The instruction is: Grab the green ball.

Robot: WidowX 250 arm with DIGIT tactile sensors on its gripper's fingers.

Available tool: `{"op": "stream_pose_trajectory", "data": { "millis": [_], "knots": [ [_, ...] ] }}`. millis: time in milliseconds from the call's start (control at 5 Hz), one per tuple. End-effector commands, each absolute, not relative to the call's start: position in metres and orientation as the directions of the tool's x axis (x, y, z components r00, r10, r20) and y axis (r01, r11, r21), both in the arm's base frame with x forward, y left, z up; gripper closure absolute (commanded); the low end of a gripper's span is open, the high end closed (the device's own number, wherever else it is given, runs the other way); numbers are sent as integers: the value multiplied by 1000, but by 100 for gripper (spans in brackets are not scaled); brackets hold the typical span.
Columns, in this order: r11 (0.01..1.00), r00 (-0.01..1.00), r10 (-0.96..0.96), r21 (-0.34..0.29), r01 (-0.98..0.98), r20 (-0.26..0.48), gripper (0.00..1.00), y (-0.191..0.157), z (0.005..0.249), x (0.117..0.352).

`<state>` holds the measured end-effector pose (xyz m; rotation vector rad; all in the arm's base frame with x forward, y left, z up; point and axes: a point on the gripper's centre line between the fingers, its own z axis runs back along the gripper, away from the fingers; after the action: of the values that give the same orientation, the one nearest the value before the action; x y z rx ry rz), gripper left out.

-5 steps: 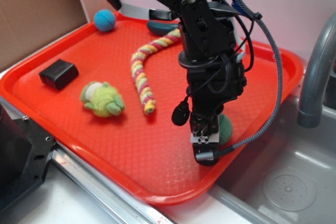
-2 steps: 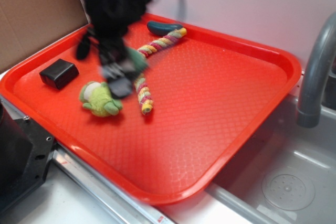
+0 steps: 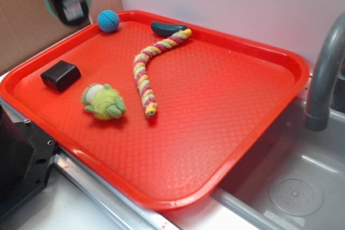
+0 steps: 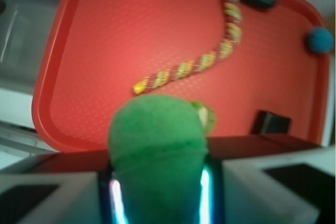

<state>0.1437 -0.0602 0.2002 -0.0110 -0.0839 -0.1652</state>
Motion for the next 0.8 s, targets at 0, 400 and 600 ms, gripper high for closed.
{"op": "stream_pose_trajectory", "data": {
  "millis": [0, 400, 600],
  "knots": [
    [1000, 998, -2, -22, 3, 64, 100, -64, 208, 155],
    [999, 996, 48, -12, -47, 75, 100, -54, 213, 170],
    [999, 995, 50, -15, -49, 92, 100, -53, 210, 170]
  ]
}}
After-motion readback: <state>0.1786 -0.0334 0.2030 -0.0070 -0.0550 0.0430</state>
